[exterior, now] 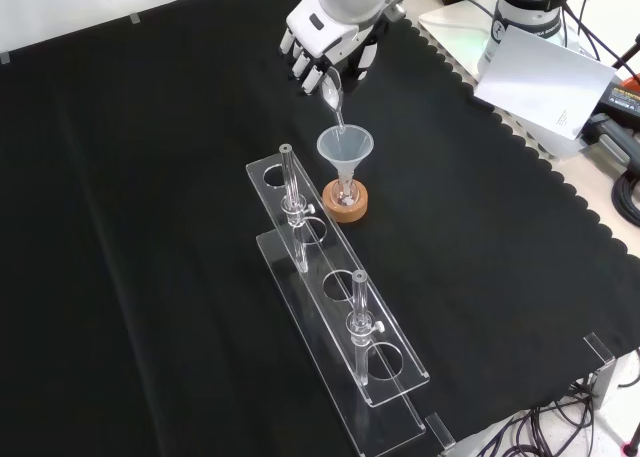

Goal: Pour all the NaCl from the weighing funnel into the round-bottom flask.

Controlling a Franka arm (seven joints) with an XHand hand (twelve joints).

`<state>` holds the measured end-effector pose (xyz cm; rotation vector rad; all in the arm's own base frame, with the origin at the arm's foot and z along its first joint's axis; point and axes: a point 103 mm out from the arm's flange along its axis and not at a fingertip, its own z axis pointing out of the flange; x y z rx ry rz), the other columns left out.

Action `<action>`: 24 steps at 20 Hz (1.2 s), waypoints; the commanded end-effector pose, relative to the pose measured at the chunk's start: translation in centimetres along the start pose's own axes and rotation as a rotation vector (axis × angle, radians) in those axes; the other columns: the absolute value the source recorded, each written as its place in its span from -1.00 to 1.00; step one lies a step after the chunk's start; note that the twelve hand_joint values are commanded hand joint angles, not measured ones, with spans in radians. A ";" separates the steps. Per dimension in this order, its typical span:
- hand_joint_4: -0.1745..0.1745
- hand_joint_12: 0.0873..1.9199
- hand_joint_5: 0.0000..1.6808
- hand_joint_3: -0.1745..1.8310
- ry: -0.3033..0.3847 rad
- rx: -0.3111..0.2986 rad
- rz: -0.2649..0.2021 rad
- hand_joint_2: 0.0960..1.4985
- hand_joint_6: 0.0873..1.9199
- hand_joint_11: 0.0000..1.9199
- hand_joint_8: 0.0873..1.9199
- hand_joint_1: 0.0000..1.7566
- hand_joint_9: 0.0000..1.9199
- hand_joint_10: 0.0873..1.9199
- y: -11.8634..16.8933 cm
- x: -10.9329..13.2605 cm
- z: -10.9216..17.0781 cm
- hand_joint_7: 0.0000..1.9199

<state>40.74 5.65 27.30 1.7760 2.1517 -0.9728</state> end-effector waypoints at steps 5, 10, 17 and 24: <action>1.00 -0.11 0.38 -0.15 -0.054 0.001 0.004 -0.14 -0.14 0.12 -0.50 0.24 0.41 -0.99 0.1 0.3 -0.5 0.08; 1.00 -0.11 0.38 -0.15 -0.084 0.012 0.009 -0.14 -0.14 0.12 -0.50 0.24 0.41 -0.99 0.2 0.4 -0.8 0.08; 1.00 -0.11 0.38 -0.15 -0.112 0.014 0.013 -0.14 -0.14 0.12 -0.50 0.24 0.41 -0.99 0.2 0.5 -0.9 0.08; 1.00 -0.11 0.38 -0.15 -0.127 0.017 0.018 -0.14 -0.14 0.12 -0.50 0.24 0.41 -1.00 0.2 0.6 -1.0 0.08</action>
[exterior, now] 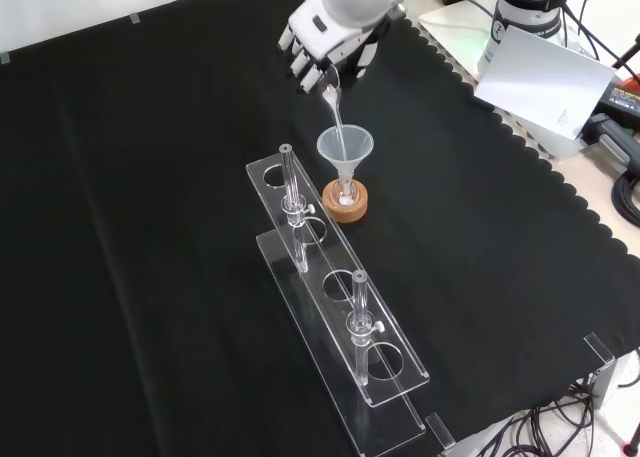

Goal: Pour all the NaCl from the weighing funnel into the round-bottom flask.

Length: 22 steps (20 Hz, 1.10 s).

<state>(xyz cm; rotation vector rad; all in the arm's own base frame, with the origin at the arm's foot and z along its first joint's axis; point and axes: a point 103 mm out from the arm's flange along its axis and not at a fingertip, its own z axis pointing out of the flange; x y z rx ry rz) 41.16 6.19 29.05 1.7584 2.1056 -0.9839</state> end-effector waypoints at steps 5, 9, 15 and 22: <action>1.00 -0.11 0.38 -0.15 -0.092 0.025 -0.007 -0.13 -0.14 0.12 -0.50 0.24 0.41 -1.00 0.4 1.4 0.6 0.08; 1.00 -0.11 0.38 -0.15 -0.094 0.025 -0.013 -0.13 -0.13 0.12 -0.50 0.24 0.41 -1.00 0.5 1.6 0.5 0.08; 1.00 -0.11 0.38 -0.16 -0.089 0.020 -0.022 -0.13 -0.13 0.12 -0.50 0.24 0.41 -1.00 0.5 1.6 0.4 0.08; 1.00 -0.11 0.38 -0.16 -0.122 0.003 -0.020 -0.13 -0.13 0.12 -0.50 0.24 0.41 -1.00 0.4 1.7 -0.2 0.08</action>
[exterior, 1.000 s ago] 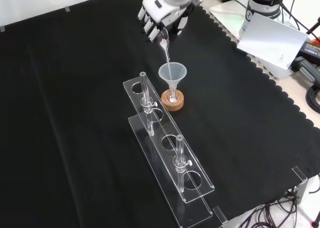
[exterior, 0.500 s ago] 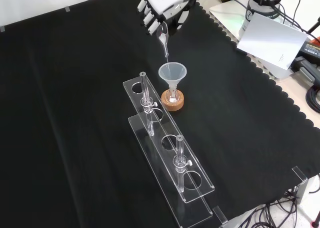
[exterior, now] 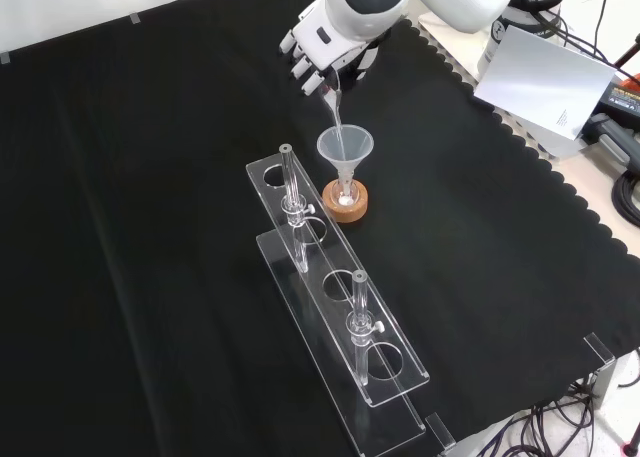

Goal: Pour all the NaCl from the weighing funnel into the round-bottom flask.

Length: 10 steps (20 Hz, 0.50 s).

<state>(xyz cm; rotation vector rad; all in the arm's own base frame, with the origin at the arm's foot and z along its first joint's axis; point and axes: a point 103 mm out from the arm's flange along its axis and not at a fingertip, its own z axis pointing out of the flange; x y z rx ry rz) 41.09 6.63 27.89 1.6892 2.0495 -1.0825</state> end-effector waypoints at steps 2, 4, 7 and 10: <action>1.00 -0.11 0.38 -0.16 -0.049 -0.032 -0.019 -0.13 -0.13 0.12 -0.50 0.24 0.41 -1.00 0.0 0.8 -1.2 0.08; 1.00 -0.11 0.38 -0.16 -0.073 -0.032 -0.021 -0.13 -0.13 0.12 -0.50 0.24 0.41 -1.00 0.0 0.9 -1.4 0.08; 1.00 -0.11 0.38 -0.16 -0.096 -0.031 -0.023 -0.13 -0.13 0.12 -0.50 0.24 0.41 -1.00 0.0 1.1 -1.6 0.08; 1.00 -0.12 0.38 -0.16 -0.120 -0.031 -0.023 -0.13 -0.13 0.12 -0.50 0.24 0.42 -1.00 0.0 1.2 -1.8 0.08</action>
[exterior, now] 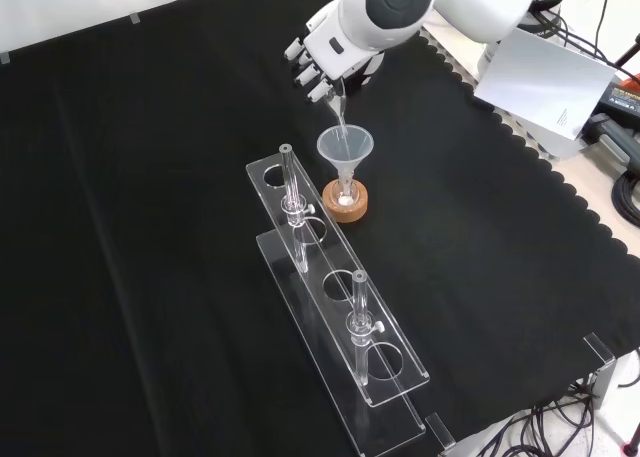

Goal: Pour all the NaCl from the weighing funnel into the round-bottom flask.

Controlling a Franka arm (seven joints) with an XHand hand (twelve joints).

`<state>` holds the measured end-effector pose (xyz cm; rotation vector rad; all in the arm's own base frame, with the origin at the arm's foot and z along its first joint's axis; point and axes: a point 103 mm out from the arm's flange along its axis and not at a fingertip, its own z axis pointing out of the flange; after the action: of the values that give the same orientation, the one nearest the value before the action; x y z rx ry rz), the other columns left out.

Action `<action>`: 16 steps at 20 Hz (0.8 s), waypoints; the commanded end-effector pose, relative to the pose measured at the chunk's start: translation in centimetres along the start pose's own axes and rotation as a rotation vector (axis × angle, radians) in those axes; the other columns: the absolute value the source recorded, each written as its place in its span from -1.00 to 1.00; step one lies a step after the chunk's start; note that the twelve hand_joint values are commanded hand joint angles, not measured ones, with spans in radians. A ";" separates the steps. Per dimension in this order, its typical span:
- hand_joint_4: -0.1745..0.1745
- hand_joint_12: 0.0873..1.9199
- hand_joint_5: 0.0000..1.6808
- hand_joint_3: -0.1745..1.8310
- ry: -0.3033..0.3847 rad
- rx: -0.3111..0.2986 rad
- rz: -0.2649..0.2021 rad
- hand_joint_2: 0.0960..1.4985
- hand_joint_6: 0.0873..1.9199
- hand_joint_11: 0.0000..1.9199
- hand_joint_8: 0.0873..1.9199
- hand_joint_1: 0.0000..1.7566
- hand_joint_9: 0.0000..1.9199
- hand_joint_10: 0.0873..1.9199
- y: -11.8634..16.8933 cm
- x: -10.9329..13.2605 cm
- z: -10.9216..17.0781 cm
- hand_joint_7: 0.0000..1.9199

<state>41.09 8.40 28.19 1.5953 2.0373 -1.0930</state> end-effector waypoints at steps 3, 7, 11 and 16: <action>1.00 -0.12 0.38 -0.16 -0.079 -0.005 -0.008 -0.13 -0.13 0.12 -0.50 0.24 0.42 -1.00 -0.1 -0.1 -0.5 0.08; 1.00 -0.12 0.38 -0.16 -0.126 0.003 -0.007 -0.13 -0.13 0.12 -0.50 0.24 0.42 -1.00 0.1 0.3 -1.0 0.08; 1.00 -0.12 0.38 -0.16 -0.141 0.006 -0.003 -0.13 -0.13 0.12 -0.50 0.24 0.41 -1.00 0.0 0.5 -1.3 0.07; 1.00 -0.12 0.38 -0.16 -0.154 0.010 -0.001 -0.13 -0.13 0.12 -0.50 0.24 0.41 -1.00 0.0 0.5 -1.4 0.07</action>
<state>41.23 9.70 28.67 1.4714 1.9419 -1.1802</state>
